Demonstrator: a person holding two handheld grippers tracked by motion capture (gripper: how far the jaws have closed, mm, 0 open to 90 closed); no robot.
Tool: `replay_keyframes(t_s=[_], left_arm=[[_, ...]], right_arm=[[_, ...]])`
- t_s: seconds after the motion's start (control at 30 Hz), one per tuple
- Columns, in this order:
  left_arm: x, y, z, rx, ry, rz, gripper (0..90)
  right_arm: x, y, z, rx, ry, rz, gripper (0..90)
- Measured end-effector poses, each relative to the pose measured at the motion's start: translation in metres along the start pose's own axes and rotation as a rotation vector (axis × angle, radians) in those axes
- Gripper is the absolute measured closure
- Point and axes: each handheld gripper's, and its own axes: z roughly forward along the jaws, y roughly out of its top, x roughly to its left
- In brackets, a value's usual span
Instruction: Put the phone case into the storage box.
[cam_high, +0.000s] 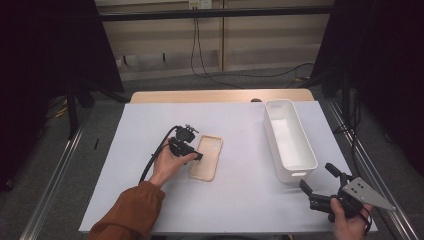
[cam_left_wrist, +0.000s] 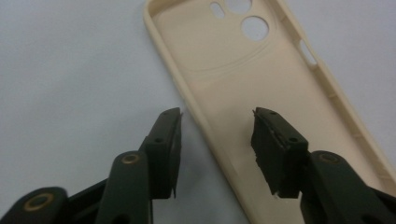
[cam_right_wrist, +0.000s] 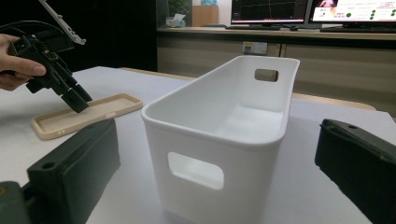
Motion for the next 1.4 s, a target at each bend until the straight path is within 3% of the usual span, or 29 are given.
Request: replay_keyframes(t_s=[0.27,0.37,0.53,0.67,0.8,0.9,0.97,1.17,1.2,1.4], left_arm=[[0.0027,-0.0020,-0.0009,-0.009,-0.015,0.007,65.8],[0.0017,-0.0033,-0.0002,-0.024,-0.019,-0.022,67.0],[0.0034,-0.0040,-0.0010,-0.025,-0.014,-0.014,70.5],[0.0040,-0.0035,-0.0009,-0.026,-0.008,-0.040,75.5],[0.0040,-0.0038,-0.0008,-0.028,-0.009,-0.056,76.5],[0.0032,-0.0043,-0.0012,-0.031,0.004,-0.040,77.3],[0.0034,-0.0046,-0.0007,-0.036,-0.006,-0.064,77.7],[0.0026,-0.0039,-0.0009,-0.034,0.008,-0.052,79.4],[0.0029,-0.0040,-0.0006,-0.036,0.000,-0.070,79.7],[0.0027,-0.0041,-0.0004,-0.039,-0.004,-0.082,82.5]], right_arm=[[0.0002,0.0000,0.0001,0.000,0.001,-0.002,0.0],[0.0002,0.0000,0.0001,0.001,0.002,-0.004,0.0],[0.0005,0.0001,0.0000,0.001,0.003,-0.004,0.0],[0.0006,0.0000,0.0002,0.001,0.001,-0.004,0.0],[0.0006,0.0000,0.0002,0.001,0.001,-0.004,0.0],[0.0007,0.0000,0.0003,0.001,0.001,-0.004,0.0],[0.0007,0.0000,0.0005,0.001,0.002,-0.008,0.0],[0.0008,-0.0001,0.0005,0.002,0.003,-0.008,0.0],[0.0008,-0.0001,0.0006,0.002,0.003,-0.008,0.0],[0.0008,-0.0002,0.0007,0.002,0.004,-0.006,0.0]])
